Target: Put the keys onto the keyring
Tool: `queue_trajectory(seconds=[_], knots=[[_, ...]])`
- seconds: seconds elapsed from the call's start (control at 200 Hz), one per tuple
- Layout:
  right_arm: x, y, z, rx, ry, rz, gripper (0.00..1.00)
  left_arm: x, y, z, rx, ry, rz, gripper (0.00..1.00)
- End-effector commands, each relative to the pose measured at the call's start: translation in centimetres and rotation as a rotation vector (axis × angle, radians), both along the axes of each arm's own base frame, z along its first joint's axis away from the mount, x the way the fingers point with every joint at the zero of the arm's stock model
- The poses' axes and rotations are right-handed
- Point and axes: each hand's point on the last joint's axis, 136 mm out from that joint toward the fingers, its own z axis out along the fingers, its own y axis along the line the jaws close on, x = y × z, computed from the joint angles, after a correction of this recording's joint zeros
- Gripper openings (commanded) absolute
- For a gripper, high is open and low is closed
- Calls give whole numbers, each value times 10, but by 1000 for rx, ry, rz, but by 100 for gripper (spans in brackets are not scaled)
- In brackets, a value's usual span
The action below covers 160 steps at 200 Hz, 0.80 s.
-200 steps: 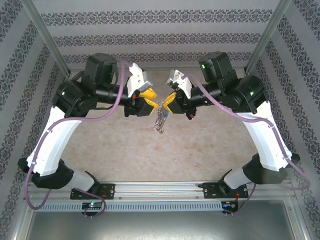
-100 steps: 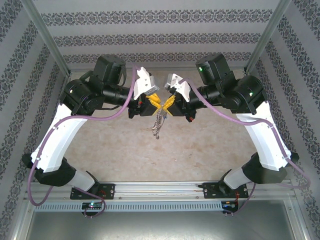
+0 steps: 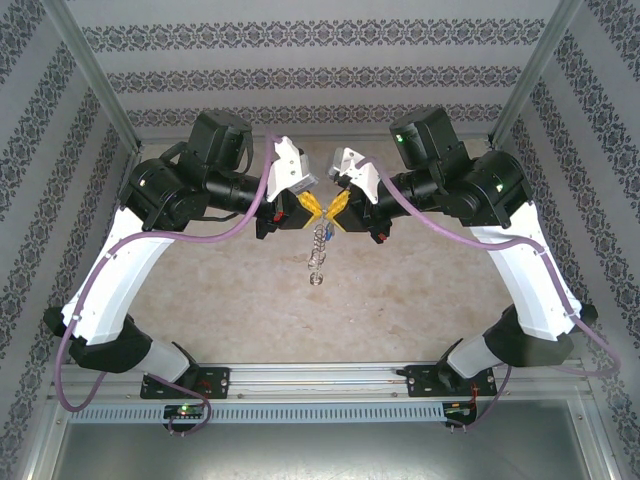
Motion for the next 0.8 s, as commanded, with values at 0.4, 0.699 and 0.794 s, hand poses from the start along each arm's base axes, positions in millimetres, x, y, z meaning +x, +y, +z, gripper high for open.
queue_trajectory(seconds=[0.4,0.699,0.794], knots=[[-1,-20,30,276,75,-87,38,-5,-1,27,-134,12,-31,0],[-8,-25,58,433,202,-11,32,-15,0,40,-200,29,-68,0],[-8,-24,57,446,254,7,36,-15,0,42,-215,30,-67,0]])
